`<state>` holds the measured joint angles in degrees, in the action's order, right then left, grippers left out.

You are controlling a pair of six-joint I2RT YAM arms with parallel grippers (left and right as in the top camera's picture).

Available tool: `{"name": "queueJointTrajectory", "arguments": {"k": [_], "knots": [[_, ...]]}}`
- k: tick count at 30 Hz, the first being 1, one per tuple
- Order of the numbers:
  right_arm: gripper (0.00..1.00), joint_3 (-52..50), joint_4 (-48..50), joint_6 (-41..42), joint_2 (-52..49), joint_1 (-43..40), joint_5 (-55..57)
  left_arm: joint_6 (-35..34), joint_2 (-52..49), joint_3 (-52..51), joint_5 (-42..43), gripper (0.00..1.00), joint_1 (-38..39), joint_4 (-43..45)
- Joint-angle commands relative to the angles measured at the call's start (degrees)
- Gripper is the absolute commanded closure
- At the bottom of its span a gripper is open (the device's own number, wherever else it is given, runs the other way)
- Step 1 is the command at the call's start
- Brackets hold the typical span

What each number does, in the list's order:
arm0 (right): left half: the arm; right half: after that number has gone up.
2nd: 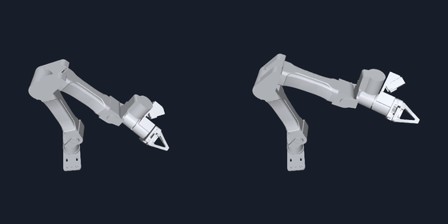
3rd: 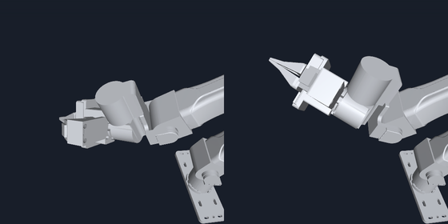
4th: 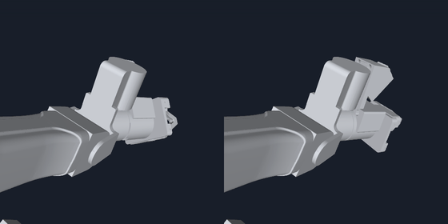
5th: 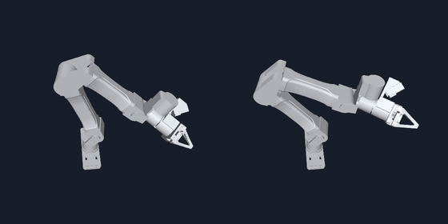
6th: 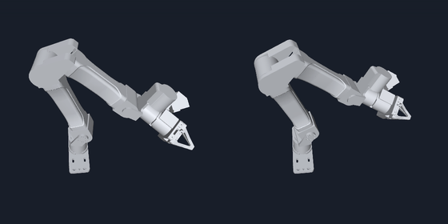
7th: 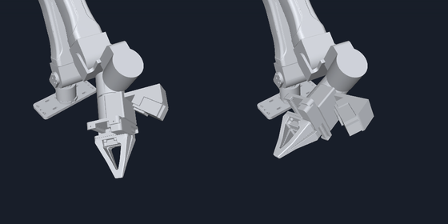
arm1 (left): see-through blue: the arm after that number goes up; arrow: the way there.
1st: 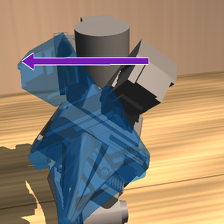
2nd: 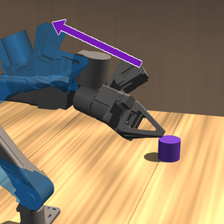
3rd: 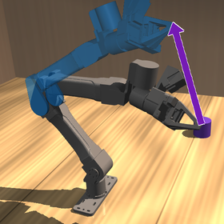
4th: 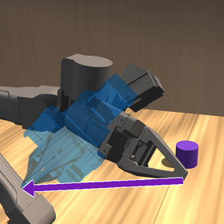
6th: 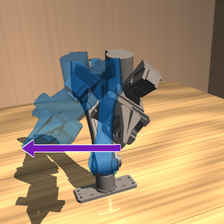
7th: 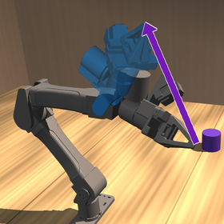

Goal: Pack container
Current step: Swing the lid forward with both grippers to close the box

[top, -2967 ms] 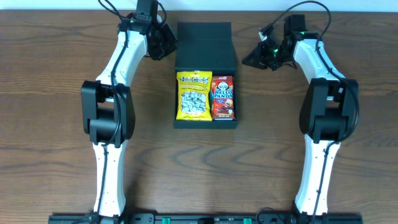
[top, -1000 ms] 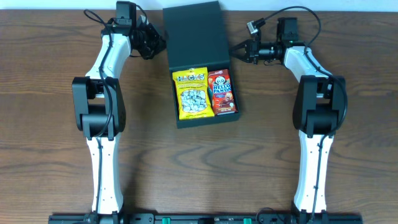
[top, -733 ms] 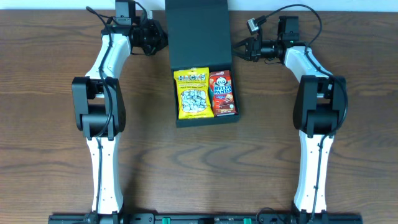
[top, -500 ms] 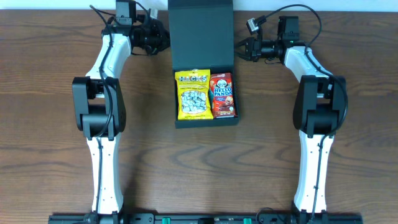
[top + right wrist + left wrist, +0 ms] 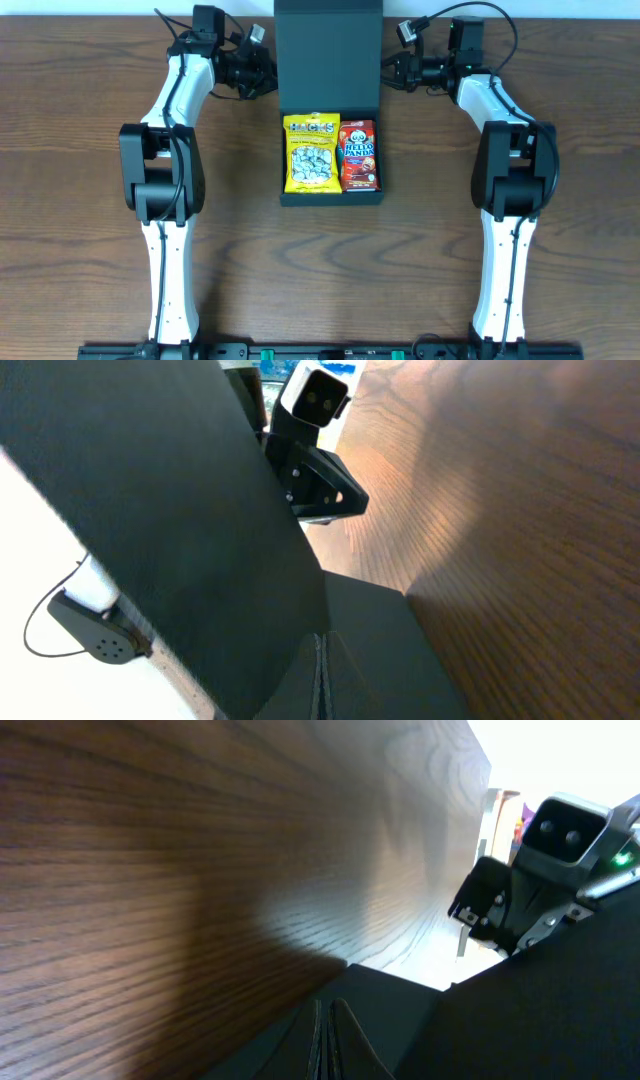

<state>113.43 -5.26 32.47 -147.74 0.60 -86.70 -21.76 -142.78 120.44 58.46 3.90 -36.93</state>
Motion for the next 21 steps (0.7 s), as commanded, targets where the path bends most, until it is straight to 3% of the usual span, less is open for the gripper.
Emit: {"name": "queueJointTrajectory", "arguments": {"k": [1, 9, 14, 21], "knots": [[0.99, 0.15, 1.14, 3.23, 1.46, 0.76, -2.71, 4.00, 4.68, 0.11, 0.48, 0.94, 0.98, -0.39], [0.99, 0.15, 2.05, 4.24, 4.17, 1.66, -2.71, 10.12, 9.92, 0.11, -0.94, 0.94, 1.68, -5.22], [0.99, 0.15, 2.08, 5.44, 5.81, 3.13, -2.71, 14.49, 12.24, 0.11, -6.69, 0.94, 3.32, -10.88], [0.99, 0.15, 3.45, 5.40, 10.54, 4.33, -2.71, 16.28, 15.37, 0.11, -11.08, 0.94, 4.66, -11.89]]}}
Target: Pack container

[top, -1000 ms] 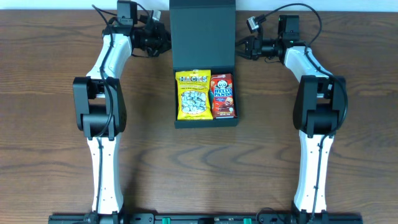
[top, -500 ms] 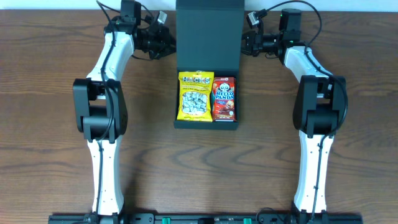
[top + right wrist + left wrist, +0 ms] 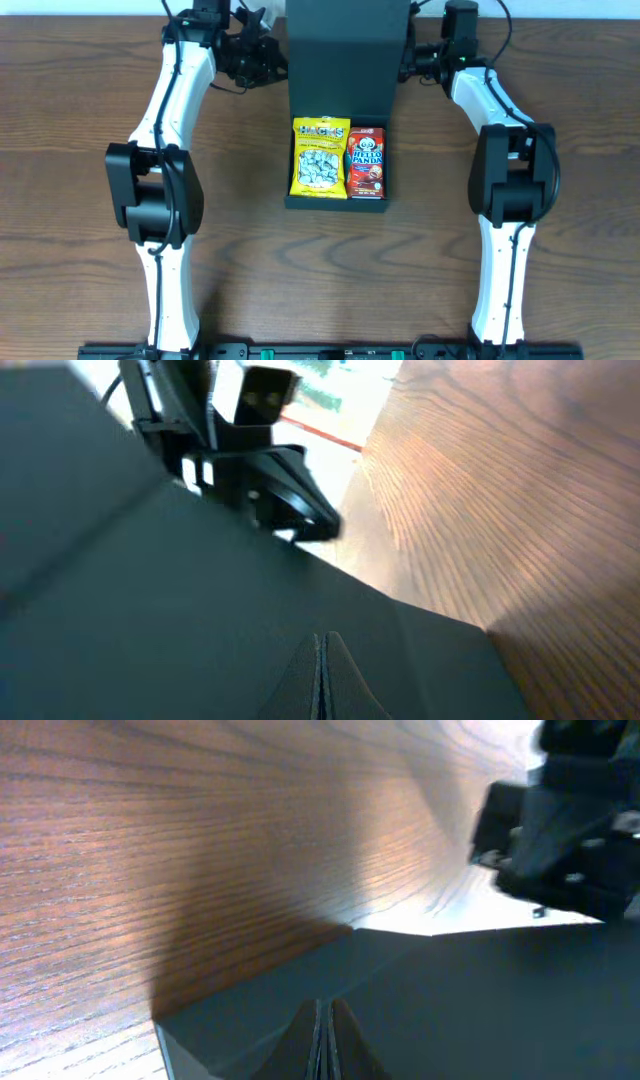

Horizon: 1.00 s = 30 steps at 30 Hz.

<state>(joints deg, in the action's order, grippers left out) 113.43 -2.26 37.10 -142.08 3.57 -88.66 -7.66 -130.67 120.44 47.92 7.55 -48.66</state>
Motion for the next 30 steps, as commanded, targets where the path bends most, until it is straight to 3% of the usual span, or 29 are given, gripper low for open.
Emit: {"name": "queueJointTrajectory", "arguments": {"k": [1, 10, 16, 19, 26, 30], "knots": [[0.99, 0.15, 0.85, 0.79, 5.64, 1.36, -0.74, 2.71, 3.65, 0.11, -0.55, 0.94, 1.01, -0.20], [0.99, 0.15, 2.12, 0.79, 10.75, 1.27, -0.74, 6.03, 6.73, 0.11, -1.33, 0.95, 1.01, -0.83], [0.99, 0.13, 8.74, 0.28, 11.52, 0.50, 0.20, 6.38, 9.81, 0.11, -12.81, 0.95, 1.16, -1.90], [0.98, 0.13, 8.44, -2.82, 11.50, 0.07, 7.80, 5.38, 10.84, 0.11, -17.77, 0.94, 1.16, -2.08], [0.98, 0.15, -17.46, -5.97, 11.47, -0.31, 47.74, 1.40, 11.69, 0.11, -18.34, 0.95, 2.08, -2.67], [0.98, 0.55, -31.36, -13.40, 13.18, -0.57, 57.79, 2.99, 14.34, 0.11, -22.49, 0.94, 4.35, -4.90]]}}
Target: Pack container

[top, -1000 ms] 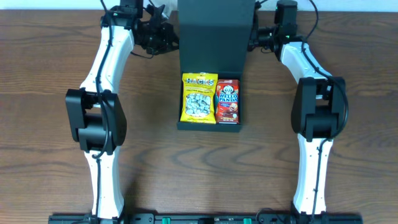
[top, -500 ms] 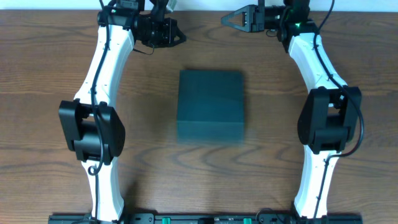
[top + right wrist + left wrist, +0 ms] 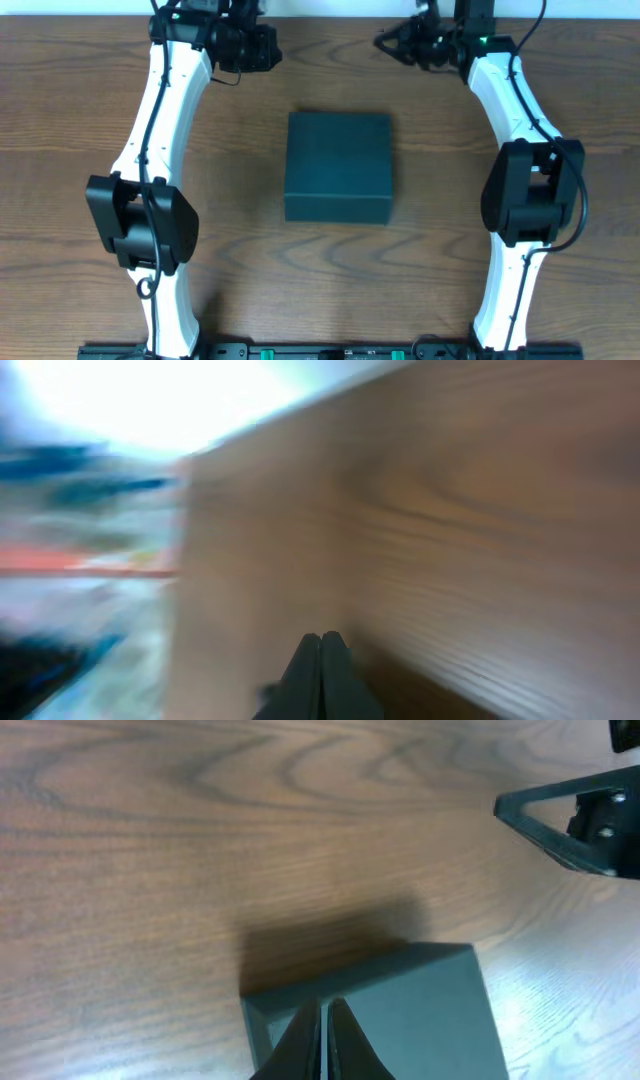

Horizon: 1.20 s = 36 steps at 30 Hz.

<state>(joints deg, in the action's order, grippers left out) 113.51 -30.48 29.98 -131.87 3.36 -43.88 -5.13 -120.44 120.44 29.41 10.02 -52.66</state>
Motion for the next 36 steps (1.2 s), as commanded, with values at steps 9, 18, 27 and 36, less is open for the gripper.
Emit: {"name": "queueJointTrajectory", "arguments": {"k": [9, 18, 27, 36], "knots": [[0.99, 2.10, -23.93, -24.11, 20.00, -0.44, 21.62, 9.57, 6.80, 0.09, -3.72, 0.94, 7.85, -9.84], [0.98, 1.84, -43.95, -31.47, 36.61, -1.77, 21.59, 20.17, 5.42, -3.32, 0.68, 0.94, 10.95, -14.49], [0.98, -13.35, -49.68, -30.14, 56.26, 2.01, 22.60, 28.59, 5.42, -16.02, 14.62, 0.94, 8.74, -9.75], [0.98, -51.01, -29.86, -10.73, 83.10, 10.40, 22.47, 29.77, 5.42, -25.49, 20.63, 0.94, 9.14, -1.25]]}}
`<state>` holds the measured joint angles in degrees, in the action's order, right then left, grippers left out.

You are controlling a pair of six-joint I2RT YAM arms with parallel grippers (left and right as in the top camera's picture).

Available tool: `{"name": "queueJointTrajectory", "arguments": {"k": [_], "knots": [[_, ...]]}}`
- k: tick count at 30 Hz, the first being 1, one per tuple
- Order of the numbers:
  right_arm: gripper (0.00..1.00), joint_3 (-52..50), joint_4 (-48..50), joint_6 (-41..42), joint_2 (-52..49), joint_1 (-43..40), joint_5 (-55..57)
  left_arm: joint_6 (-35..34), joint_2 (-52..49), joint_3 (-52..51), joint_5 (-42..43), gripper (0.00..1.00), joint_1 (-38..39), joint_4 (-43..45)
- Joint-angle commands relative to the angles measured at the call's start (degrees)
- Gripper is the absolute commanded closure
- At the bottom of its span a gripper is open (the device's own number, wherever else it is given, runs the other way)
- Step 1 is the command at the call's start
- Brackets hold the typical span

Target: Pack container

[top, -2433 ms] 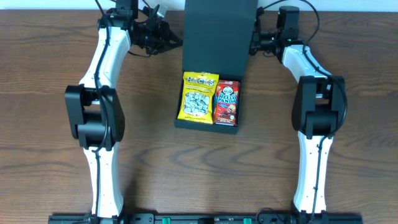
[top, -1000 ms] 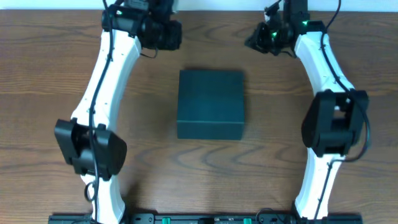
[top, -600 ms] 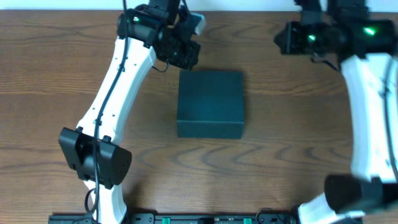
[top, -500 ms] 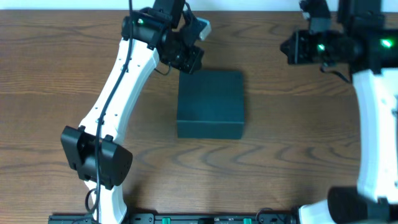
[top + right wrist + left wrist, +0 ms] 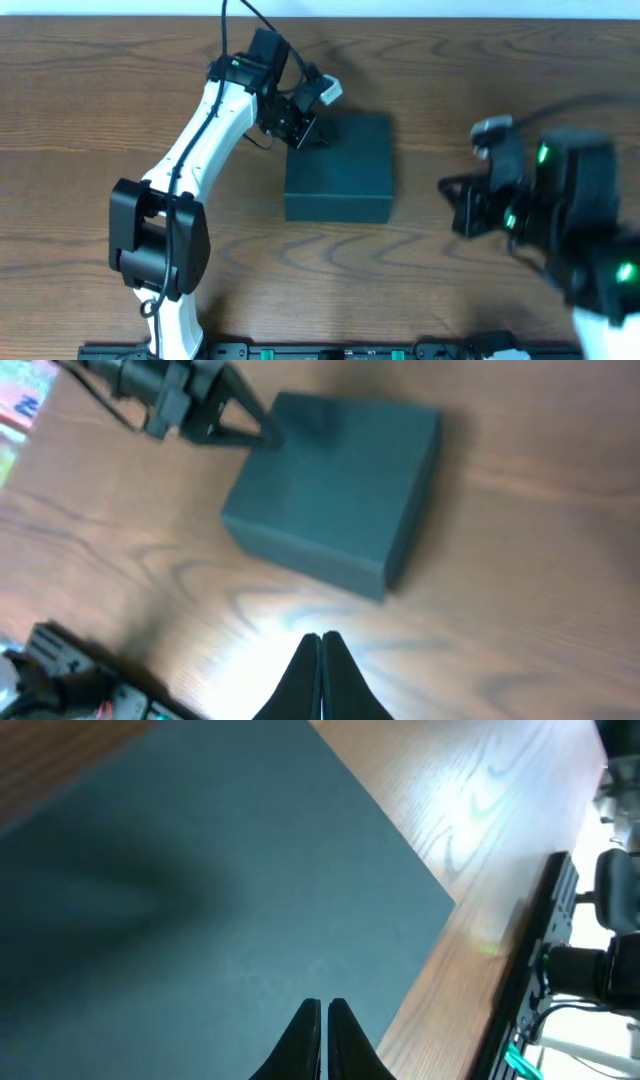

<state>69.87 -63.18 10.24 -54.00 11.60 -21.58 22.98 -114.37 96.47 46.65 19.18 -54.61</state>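
Observation:
The dark teal box (image 5: 338,167) sits closed at the table's centre, its contents hidden; the right wrist view shows the box (image 5: 335,490) from the side. My left gripper (image 5: 318,137) is shut and rests at the lid's far left corner; in the left wrist view its tips (image 5: 324,1007) hover just over the lid (image 5: 200,890). My right gripper (image 5: 447,205) is shut, empty, and raised over bare wood to the right of the box, tips (image 5: 320,638) pointing at the table.
A black rail (image 5: 320,350) runs along the front edge of the wooden table (image 5: 80,130). The right arm's blurred bulk (image 5: 570,230) fills the right front of the overhead view.
My left gripper came from the far left edge of the table to the lid's far left corner. My right arm left the far right edge and now hangs right of the box.
The box first stood open with a yellow candy bag and a red Hello Panda pack inside, both grippers shut at its raised lid. The lid then stood more upright. After that the box was closed, both grippers at the far edge. Now the left one is on the lid.

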Motion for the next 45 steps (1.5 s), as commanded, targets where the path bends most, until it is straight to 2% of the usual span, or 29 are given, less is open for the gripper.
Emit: {"name": "queueJointTrajectory", "arguments": {"k": [1, 7, 15, 20, 27, 33, 37, 45], "knots": [[0.98, -11.52, 5.31, 11.30, 7.93, 3.17, 0.17, 1.68, -0.66, -2.03, 3.32, 0.94, 0.04, 1.11], [0.98, -28.83, 15.08, 19.98, 13.57, 7.39, 0.17, 1.20, -0.68, -5.40, 2.84, 0.94, 0.02, 4.70], [0.98, -40.61, 29.03, 25.70, 4.17, 12.09, 3.82, -2.78, -3.08, -6.43, 1.57, 0.94, 0.81, 8.94], [0.98, -41.03, 38.53, 26.71, -6.97, 15.54, 4.24, -4.46, -5.68, -6.43, 1.60, 0.94, 0.90, 10.36], [0.98, -41.03, 50.47, 37.42, -20.55, 22.99, 14.60, -5.44, -8.15, -6.43, 2.25, 0.94, 0.87, 10.34], [0.98, -41.00, 57.24, 43.60, -23.61, 26.01, 24.94, -6.51, -8.15, -6.43, 2.25, 0.94, 0.87, 10.27], [0.98, -41.00, 60.26, 44.02, -23.98, 27.02, 31.95, -6.54, -8.15, -6.43, 2.25, 0.94, 0.87, 9.92], [0.98, -41.00, 68.81, 45.53, -30.01, 27.10, 33.79, -6.54, -8.15, -6.43, 2.23, 0.94, 0.87, 9.42]]}}
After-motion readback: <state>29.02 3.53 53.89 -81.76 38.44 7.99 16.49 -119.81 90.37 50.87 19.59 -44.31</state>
